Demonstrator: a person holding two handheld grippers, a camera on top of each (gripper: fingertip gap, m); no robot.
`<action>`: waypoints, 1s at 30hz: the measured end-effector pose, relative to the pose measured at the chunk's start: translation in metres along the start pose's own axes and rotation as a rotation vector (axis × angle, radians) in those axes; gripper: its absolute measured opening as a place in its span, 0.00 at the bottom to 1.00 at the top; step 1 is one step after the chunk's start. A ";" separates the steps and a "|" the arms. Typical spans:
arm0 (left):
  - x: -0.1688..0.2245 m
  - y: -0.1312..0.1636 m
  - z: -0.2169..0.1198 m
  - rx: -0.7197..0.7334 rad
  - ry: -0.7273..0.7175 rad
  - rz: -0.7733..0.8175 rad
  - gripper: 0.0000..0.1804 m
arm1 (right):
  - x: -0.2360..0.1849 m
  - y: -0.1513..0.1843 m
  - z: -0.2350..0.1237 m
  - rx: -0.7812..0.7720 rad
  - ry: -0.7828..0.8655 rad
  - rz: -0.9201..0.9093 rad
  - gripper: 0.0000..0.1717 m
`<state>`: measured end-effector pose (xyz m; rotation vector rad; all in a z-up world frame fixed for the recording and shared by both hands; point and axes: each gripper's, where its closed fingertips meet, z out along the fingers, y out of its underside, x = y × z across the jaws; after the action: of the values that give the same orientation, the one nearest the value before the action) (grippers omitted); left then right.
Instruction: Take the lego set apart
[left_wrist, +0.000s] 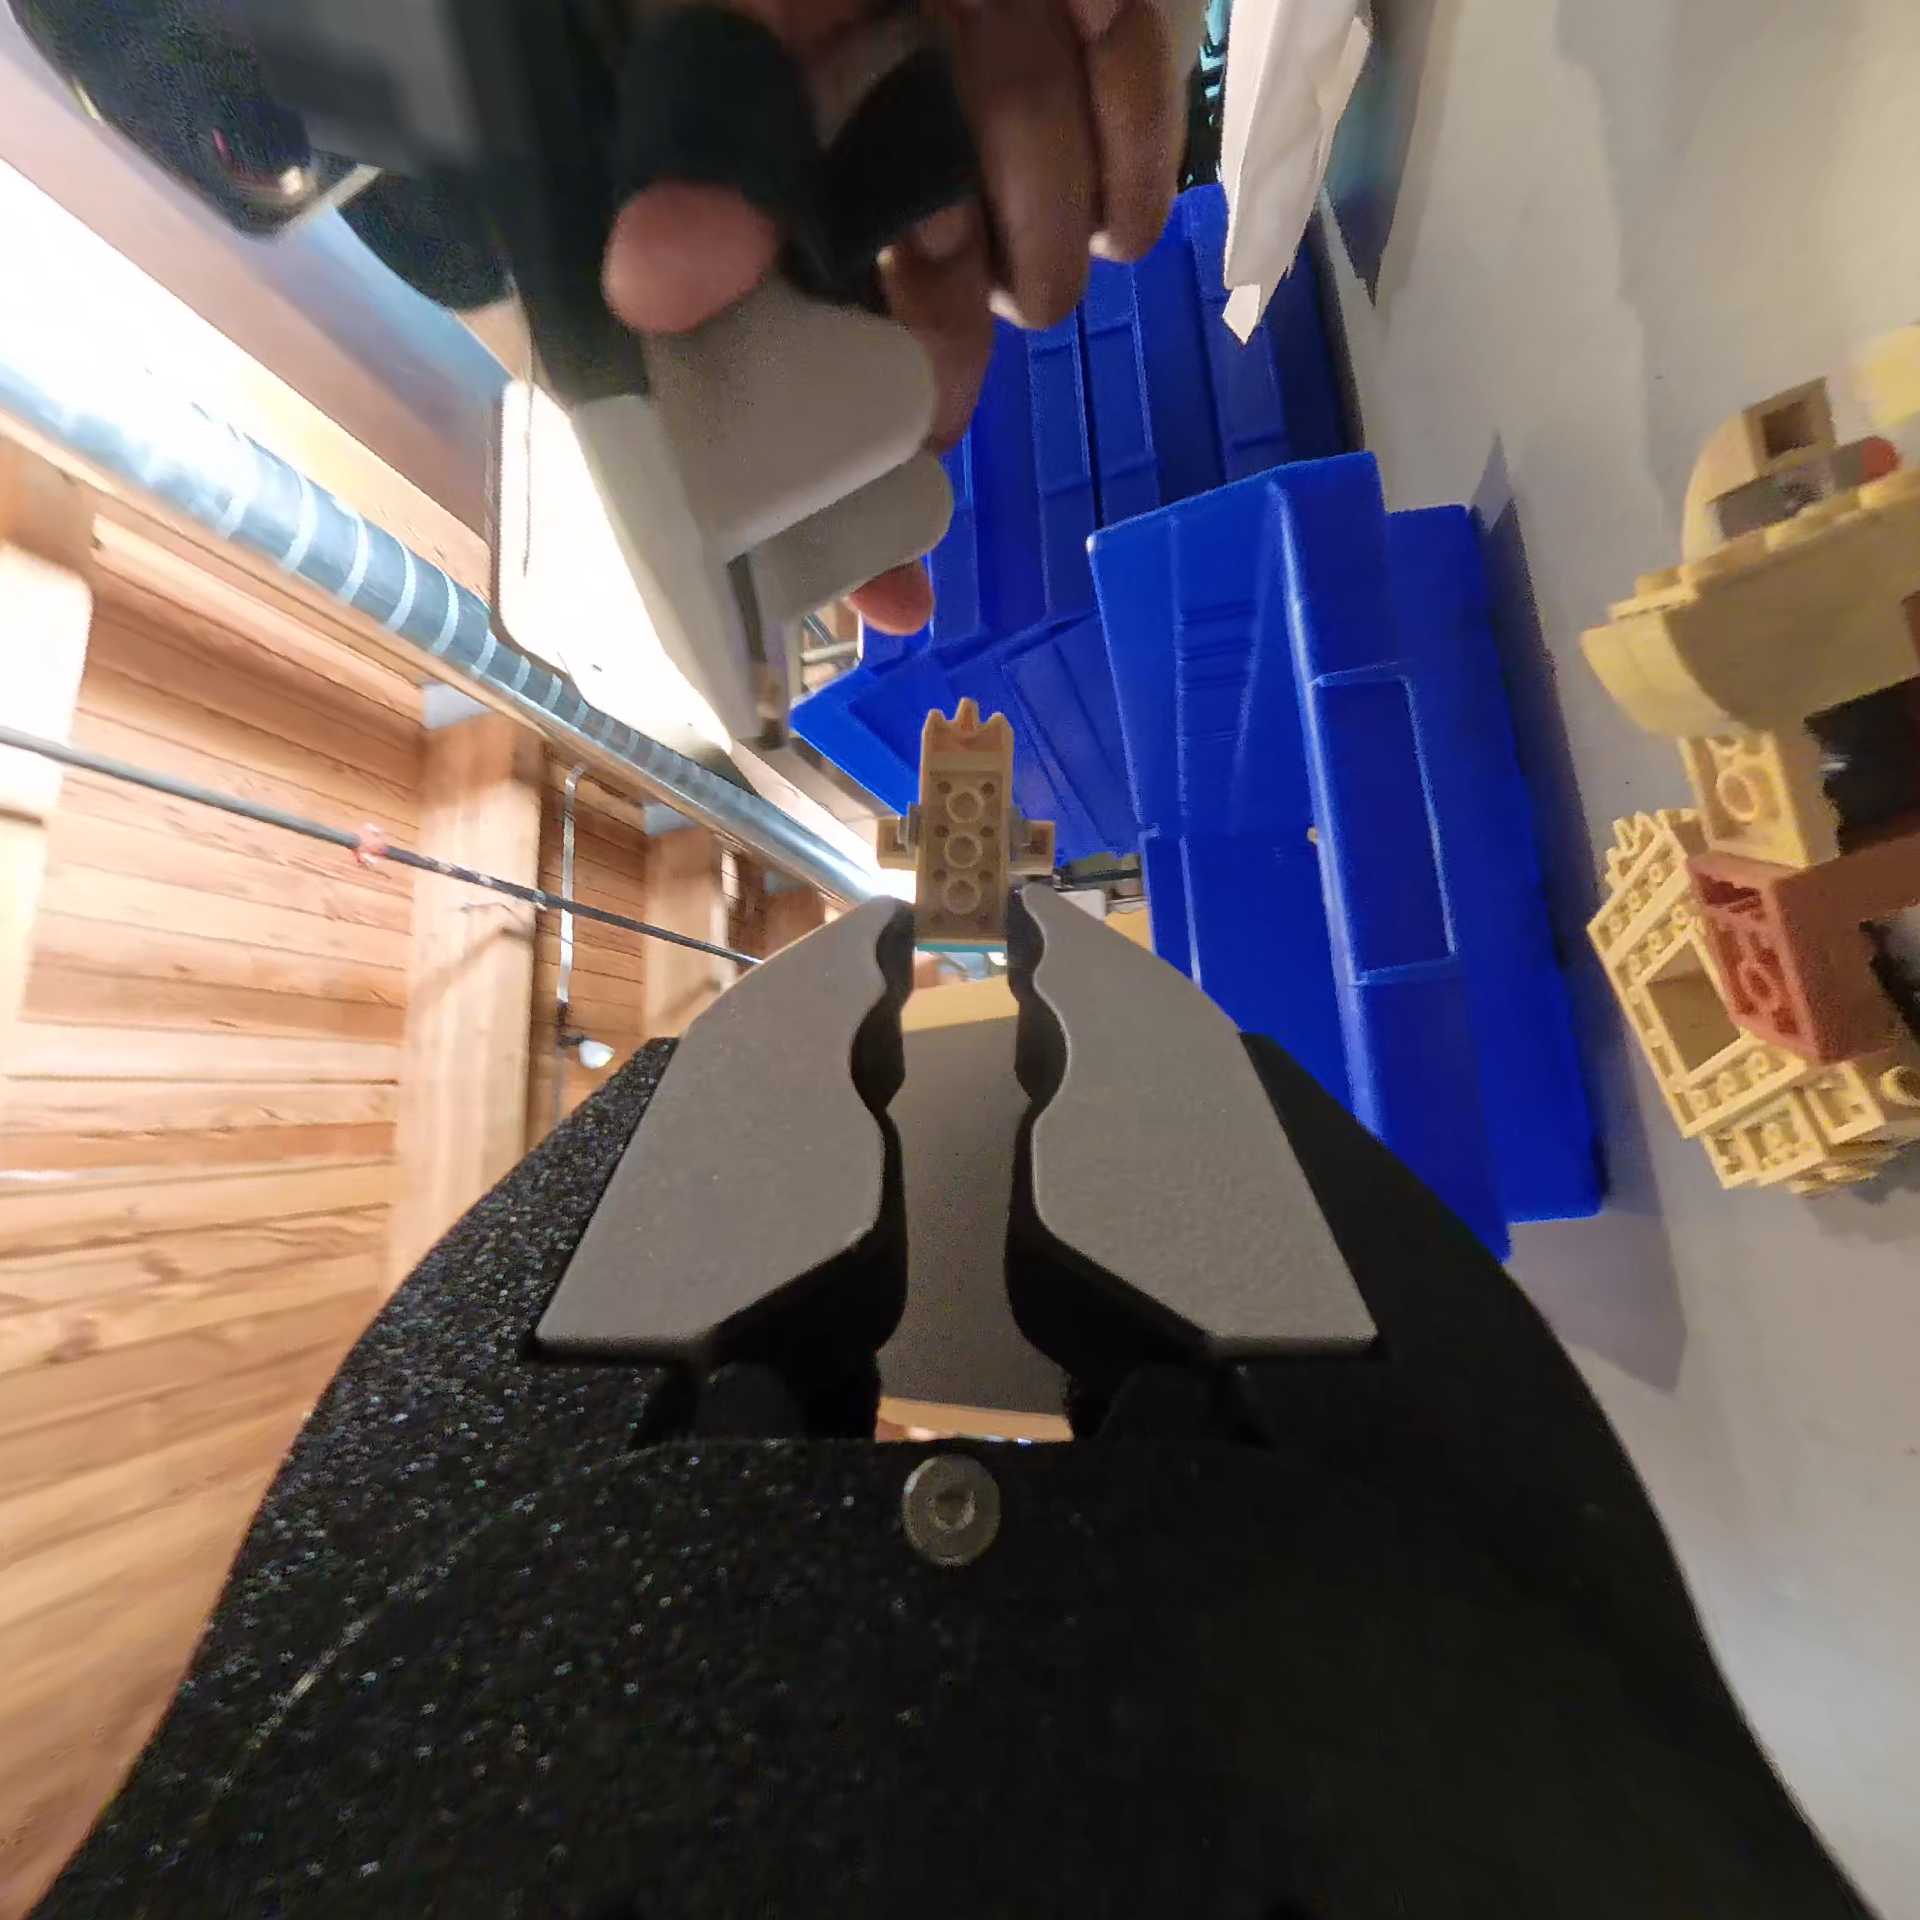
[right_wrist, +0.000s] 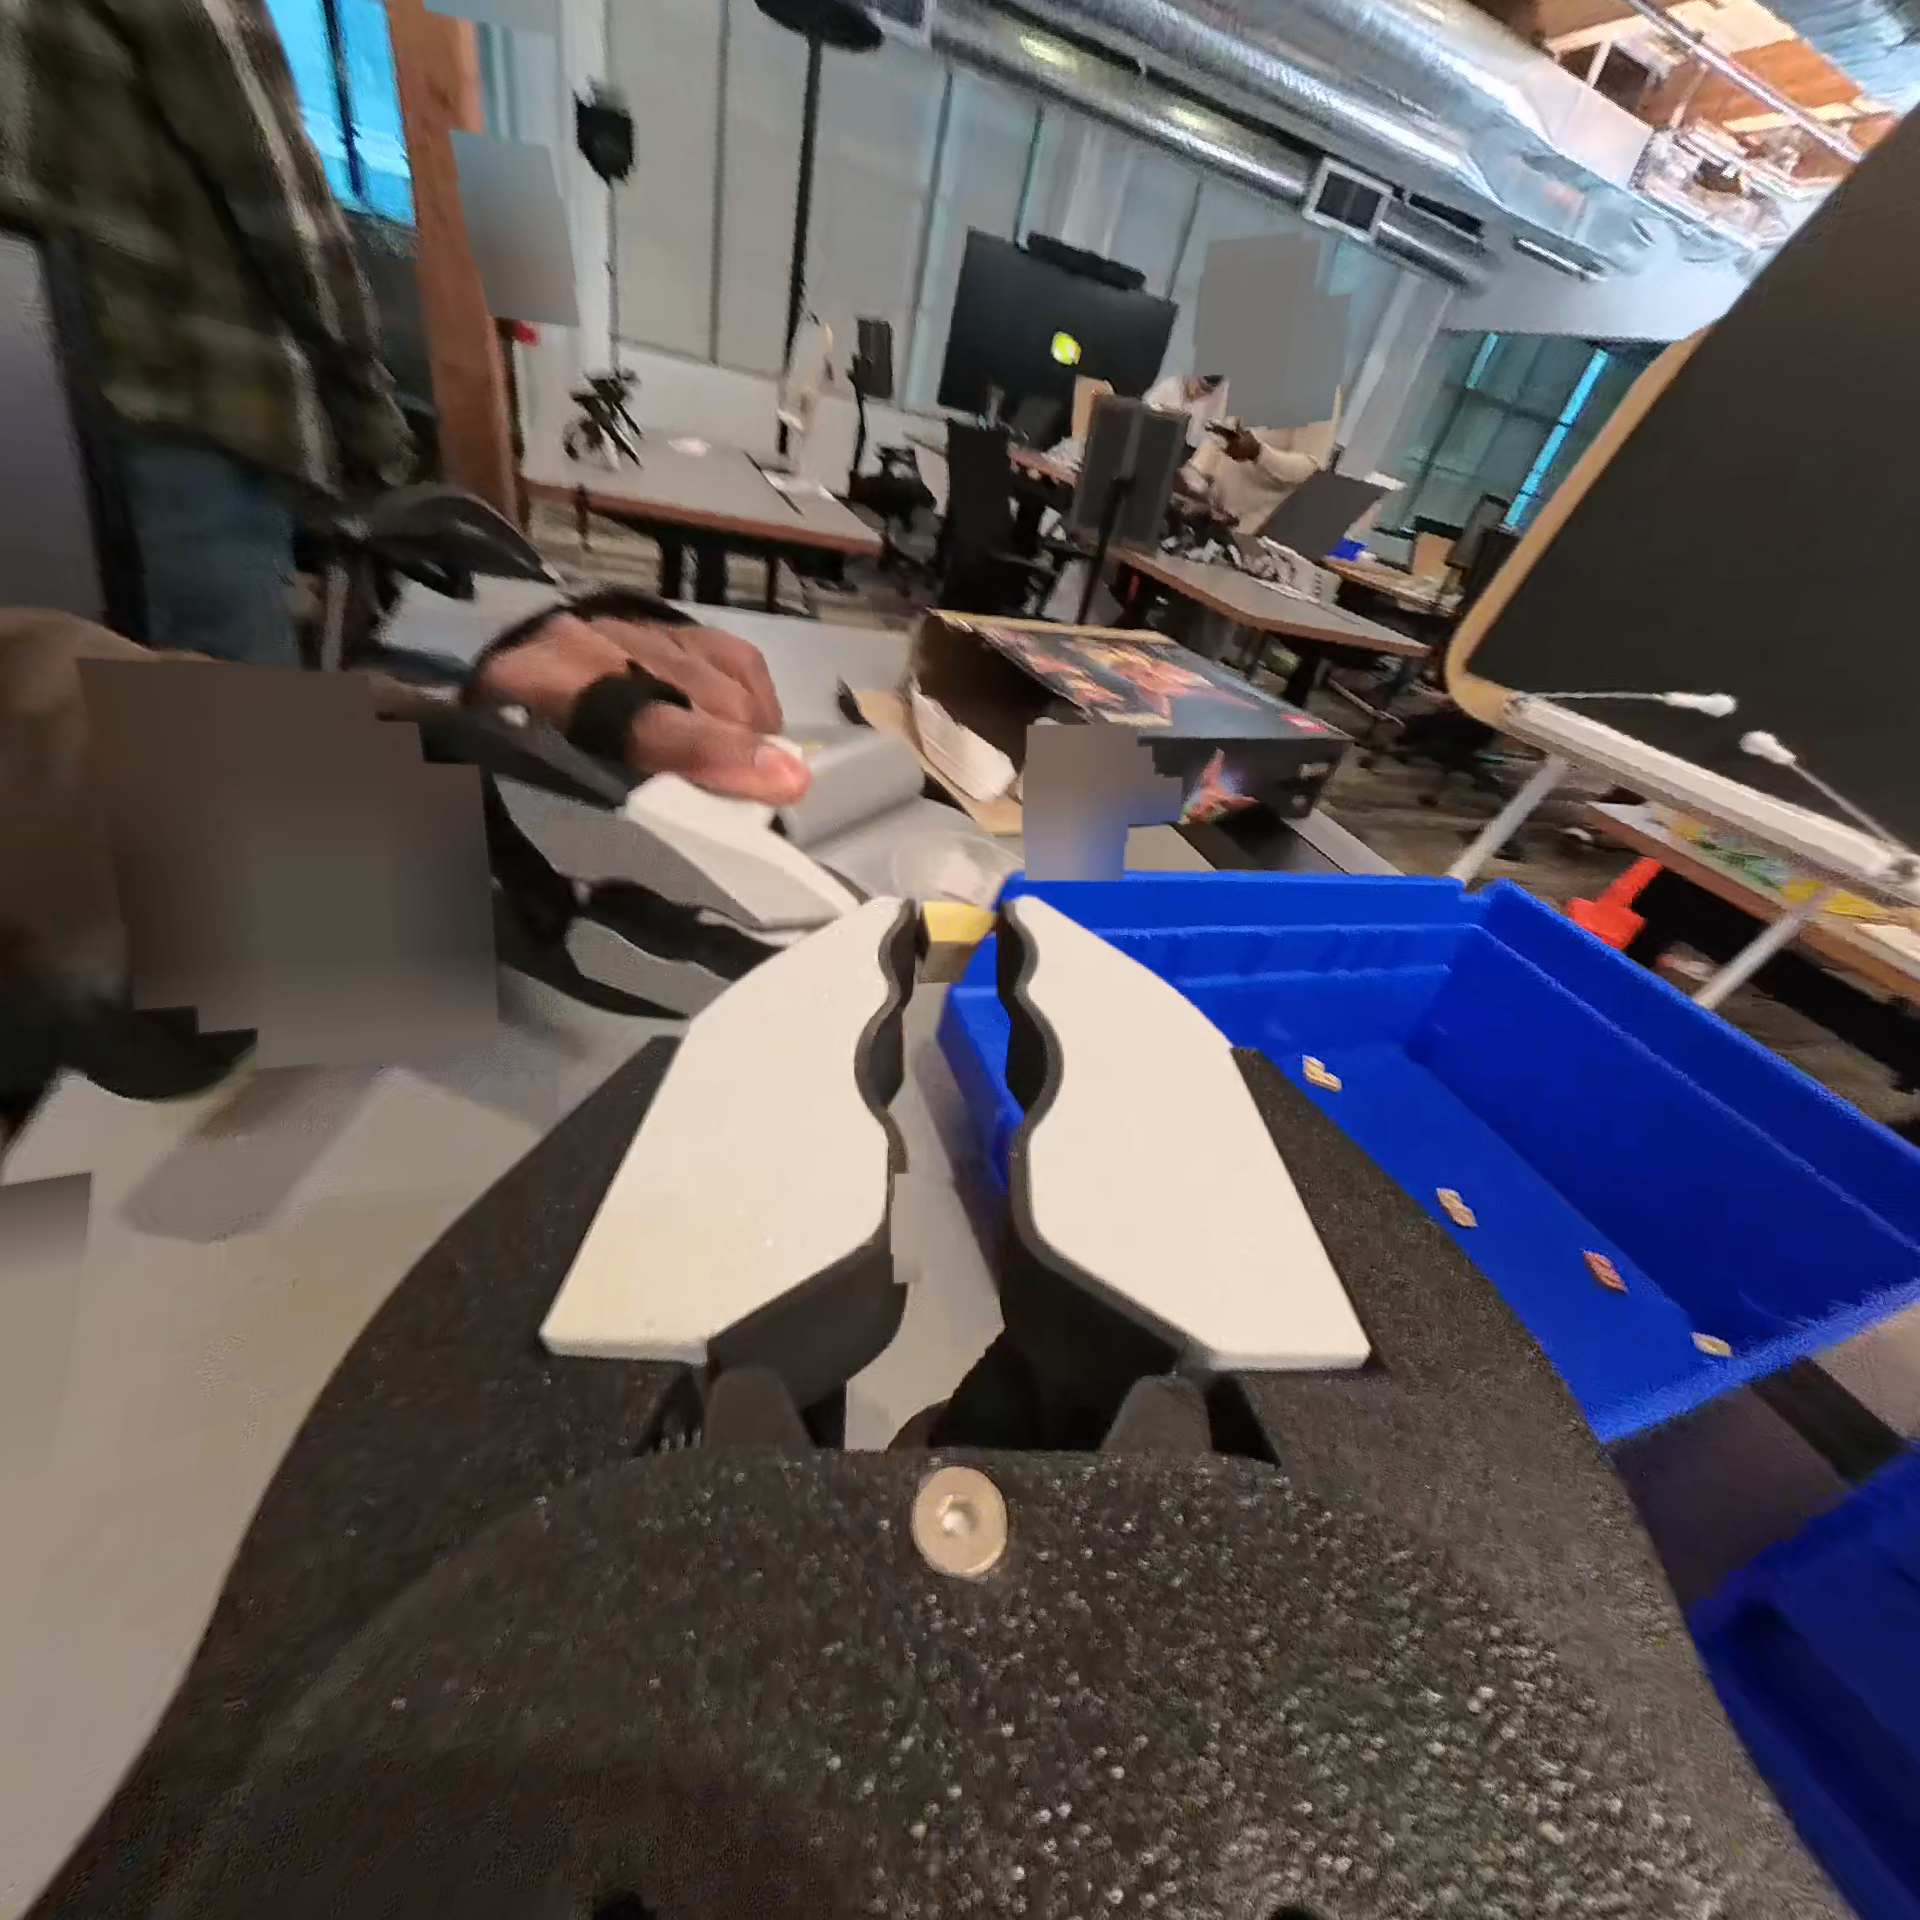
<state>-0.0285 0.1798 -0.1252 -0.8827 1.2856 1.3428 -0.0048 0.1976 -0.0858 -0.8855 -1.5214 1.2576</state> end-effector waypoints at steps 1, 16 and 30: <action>0.001 0.004 0.001 -0.015 0.011 -0.042 0.09 | 0.003 0.006 0.003 -0.024 0.032 -0.030 0.08; -0.014 0.031 -0.003 -0.094 -0.017 -0.309 0.09 | -0.031 -0.059 -0.007 0.349 0.284 -0.551 0.08; 0.064 0.000 -0.027 0.059 0.603 -0.474 0.09 | -0.067 -0.083 -0.021 0.532 -0.134 -0.162 0.08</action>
<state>-0.0451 0.1651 -0.1915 -1.5106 1.4247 0.6786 0.0379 0.1241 -0.0187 -0.3318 -1.2357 1.5213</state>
